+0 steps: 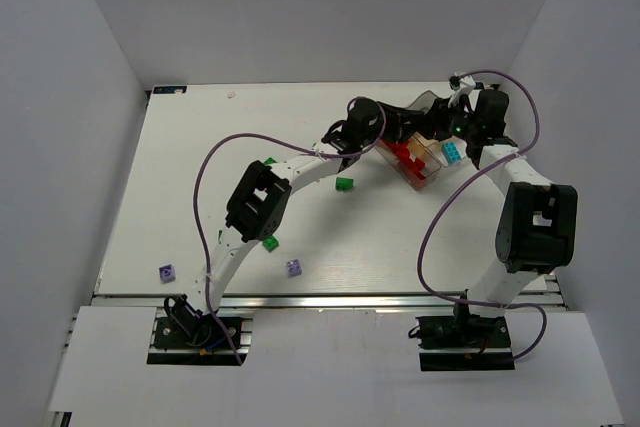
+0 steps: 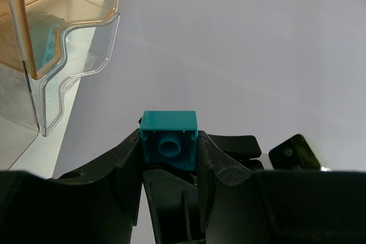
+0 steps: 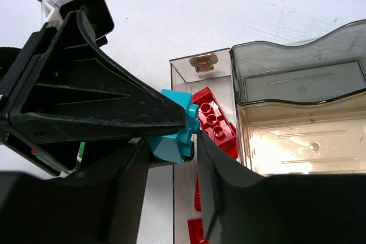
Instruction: Sort the legos into containers by color
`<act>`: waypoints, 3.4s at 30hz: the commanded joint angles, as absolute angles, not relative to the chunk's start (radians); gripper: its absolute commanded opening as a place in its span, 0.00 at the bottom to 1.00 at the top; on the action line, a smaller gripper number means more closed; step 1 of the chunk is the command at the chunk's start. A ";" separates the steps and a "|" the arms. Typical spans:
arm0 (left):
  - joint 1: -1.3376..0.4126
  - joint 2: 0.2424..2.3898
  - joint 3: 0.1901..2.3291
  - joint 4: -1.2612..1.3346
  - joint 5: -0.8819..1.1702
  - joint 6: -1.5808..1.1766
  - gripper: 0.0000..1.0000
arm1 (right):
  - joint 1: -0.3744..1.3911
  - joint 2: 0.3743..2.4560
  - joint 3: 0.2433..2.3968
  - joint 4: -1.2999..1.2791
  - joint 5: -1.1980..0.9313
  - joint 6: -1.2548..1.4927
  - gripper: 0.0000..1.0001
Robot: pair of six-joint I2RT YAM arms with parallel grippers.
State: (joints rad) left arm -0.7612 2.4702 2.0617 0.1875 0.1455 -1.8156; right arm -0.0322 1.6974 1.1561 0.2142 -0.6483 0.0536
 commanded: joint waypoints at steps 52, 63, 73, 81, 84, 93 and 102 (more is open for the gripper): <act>-0.644 1.498 1.384 -0.745 -0.290 -1.023 0.98 | -0.209 1.914 1.512 -0.449 -0.451 -0.626 0.22; -0.607 1.328 1.186 -0.920 -0.360 -1.229 0.97 | -0.193 1.908 1.557 -0.482 -0.437 -0.627 0.60; -0.598 1.299 1.138 -0.999 -0.433 -1.325 0.94 | -0.187 1.780 1.608 -0.514 -0.542 -0.670 0.89; -0.589 1.247 1.060 -1.015 -0.428 -1.351 0.79 | -0.143 1.706 1.548 -0.607 -0.876 -0.790 0.89; -0.568 1.197 1.009 -1.000 -0.419 -1.385 0.70 | -0.092 1.669 1.490 -0.609 -0.897 -0.842 0.89; -0.514 1.174 0.945 -1.083 -0.443 -1.417 0.30 | 0.047 1.626 1.411 -0.640 -0.885 -0.926 0.41; -0.414 1.127 0.827 -1.114 -0.431 -1.502 0.72 | 0.216 1.581 1.284 -0.514 -0.874 -0.861 0.80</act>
